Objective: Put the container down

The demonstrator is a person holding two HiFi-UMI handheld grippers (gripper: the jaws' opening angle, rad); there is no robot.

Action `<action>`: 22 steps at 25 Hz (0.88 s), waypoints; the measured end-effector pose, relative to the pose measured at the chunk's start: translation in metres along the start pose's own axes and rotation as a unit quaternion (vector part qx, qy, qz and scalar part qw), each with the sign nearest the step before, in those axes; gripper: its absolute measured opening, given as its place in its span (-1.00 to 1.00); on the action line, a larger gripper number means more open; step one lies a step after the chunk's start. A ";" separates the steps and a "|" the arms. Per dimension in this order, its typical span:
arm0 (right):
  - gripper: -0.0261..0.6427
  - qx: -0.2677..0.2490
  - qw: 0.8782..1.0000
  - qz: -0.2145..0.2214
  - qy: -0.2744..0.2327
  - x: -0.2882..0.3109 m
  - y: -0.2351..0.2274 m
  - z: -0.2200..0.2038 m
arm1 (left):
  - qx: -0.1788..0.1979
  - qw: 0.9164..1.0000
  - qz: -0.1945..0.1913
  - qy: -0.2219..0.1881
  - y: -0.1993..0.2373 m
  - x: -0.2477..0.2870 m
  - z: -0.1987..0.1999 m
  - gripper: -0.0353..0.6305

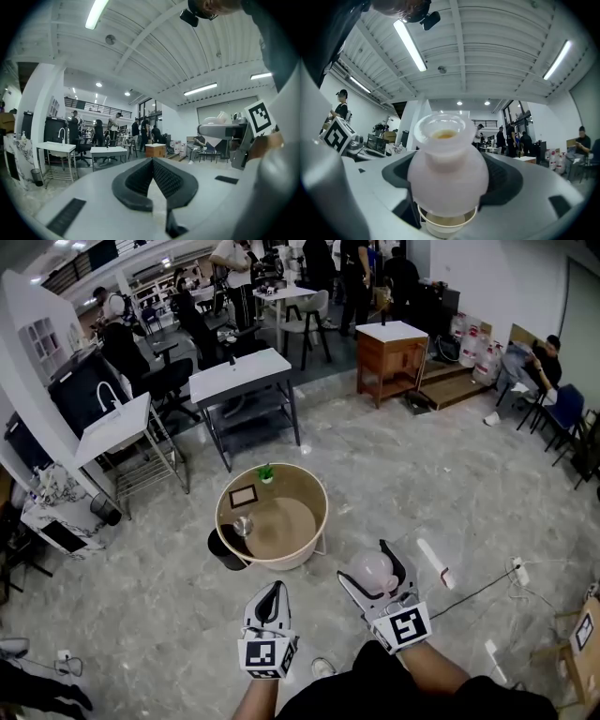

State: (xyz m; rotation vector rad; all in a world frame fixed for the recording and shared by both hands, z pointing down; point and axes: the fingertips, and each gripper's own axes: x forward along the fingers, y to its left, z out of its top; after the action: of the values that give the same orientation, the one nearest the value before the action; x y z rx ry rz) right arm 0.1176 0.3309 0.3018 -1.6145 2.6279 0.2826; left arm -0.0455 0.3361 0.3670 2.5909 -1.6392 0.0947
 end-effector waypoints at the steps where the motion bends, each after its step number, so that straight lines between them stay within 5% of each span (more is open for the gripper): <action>1: 0.29 -0.001 1.000 0.001 -0.003 0.003 0.001 0.001 | 0.000 1.000 0.001 0.001 0.003 0.000 -0.001 -0.91; 10: 0.29 0.000 1.000 0.021 -0.017 0.043 -0.015 0.000 | 0.002 1.000 0.008 0.008 0.014 0.033 -0.003 -0.91; 22: 0.29 0.018 0.997 0.069 -0.012 0.140 -0.093 -0.039 | 0.008 0.998 0.053 0.023 0.040 0.152 0.002 -0.91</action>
State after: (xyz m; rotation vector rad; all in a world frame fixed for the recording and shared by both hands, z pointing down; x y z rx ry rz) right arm 0.1386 0.1599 0.3094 -1.4125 2.7142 0.2553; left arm -0.0164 0.1821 0.3802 2.4929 -1.7666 0.1716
